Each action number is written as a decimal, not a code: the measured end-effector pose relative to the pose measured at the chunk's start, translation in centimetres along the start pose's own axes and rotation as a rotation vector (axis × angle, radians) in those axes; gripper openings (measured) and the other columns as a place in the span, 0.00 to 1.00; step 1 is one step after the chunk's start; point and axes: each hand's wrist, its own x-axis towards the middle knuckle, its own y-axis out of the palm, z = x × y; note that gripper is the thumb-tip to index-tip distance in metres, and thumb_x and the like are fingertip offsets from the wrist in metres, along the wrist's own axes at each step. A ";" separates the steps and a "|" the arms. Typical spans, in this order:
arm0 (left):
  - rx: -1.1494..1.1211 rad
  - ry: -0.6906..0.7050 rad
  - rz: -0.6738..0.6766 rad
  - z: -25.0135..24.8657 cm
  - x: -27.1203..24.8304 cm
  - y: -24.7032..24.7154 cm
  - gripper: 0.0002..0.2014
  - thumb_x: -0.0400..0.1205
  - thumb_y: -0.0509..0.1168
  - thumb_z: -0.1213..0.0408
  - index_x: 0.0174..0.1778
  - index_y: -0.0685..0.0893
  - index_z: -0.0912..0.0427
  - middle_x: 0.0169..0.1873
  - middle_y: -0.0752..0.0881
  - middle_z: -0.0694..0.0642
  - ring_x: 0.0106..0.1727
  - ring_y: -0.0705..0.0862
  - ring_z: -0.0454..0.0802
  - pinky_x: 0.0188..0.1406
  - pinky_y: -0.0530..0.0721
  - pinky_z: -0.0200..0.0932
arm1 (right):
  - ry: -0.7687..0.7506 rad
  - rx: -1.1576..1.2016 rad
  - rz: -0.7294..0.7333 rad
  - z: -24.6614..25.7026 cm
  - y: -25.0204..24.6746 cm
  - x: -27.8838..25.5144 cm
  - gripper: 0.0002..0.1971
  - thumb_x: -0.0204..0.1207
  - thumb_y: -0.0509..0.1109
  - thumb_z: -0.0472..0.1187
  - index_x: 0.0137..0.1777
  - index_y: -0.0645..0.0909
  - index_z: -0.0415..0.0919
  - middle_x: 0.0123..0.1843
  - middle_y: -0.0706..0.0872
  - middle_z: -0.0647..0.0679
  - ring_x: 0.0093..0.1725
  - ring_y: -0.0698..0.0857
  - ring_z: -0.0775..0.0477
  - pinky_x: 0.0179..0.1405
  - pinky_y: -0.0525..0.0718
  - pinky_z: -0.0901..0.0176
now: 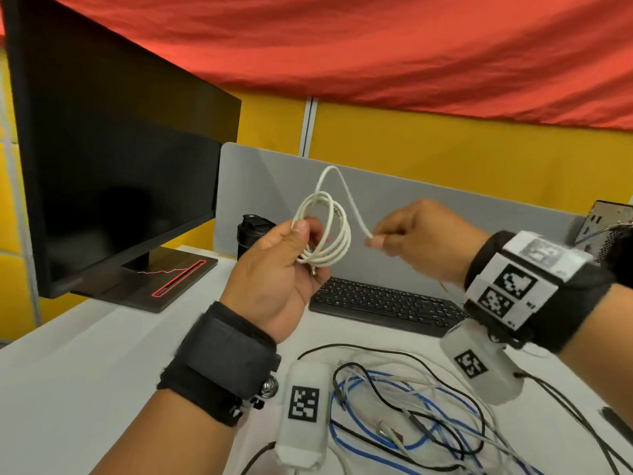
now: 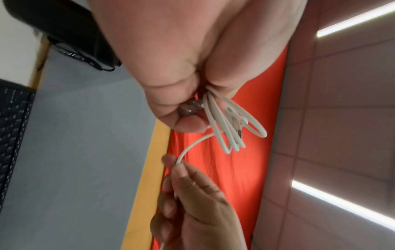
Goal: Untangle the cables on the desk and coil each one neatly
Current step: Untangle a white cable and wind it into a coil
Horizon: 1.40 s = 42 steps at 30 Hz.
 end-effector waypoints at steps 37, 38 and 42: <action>0.140 0.046 -0.065 2.8 -0.7 1.0 0.14 0.89 0.59 0.60 0.59 0.90 0.55 0.55 0.91 0.55 0.53 0.85 0.50 0.52 0.81 0.45 | -0.137 -0.289 -0.412 5.4 5.9 -2.9 0.16 0.74 0.71 0.42 0.49 0.64 0.50 0.30 0.78 0.54 0.26 0.77 0.50 0.21 0.73 0.59; 0.175 0.068 -0.056 2.6 -0.6 0.9 0.14 0.89 0.59 0.61 0.56 0.91 0.54 0.54 0.92 0.54 0.51 0.86 0.47 0.49 0.82 0.43 | -0.104 -0.199 -0.405 5.3 5.7 -2.9 0.14 0.75 0.71 0.42 0.48 0.66 0.51 0.31 0.81 0.53 0.29 0.81 0.49 0.25 0.79 0.56; 0.387 0.128 -0.120 2.5 -0.2 0.0 0.13 0.89 0.59 0.60 0.52 0.91 0.52 0.51 0.93 0.52 0.43 0.84 0.40 0.43 0.77 0.41 | 0.095 0.507 -0.348 4.9 3.3 -2.8 0.16 0.69 0.78 0.34 0.46 0.75 0.51 0.38 0.88 0.45 0.31 0.84 0.50 0.30 0.78 0.55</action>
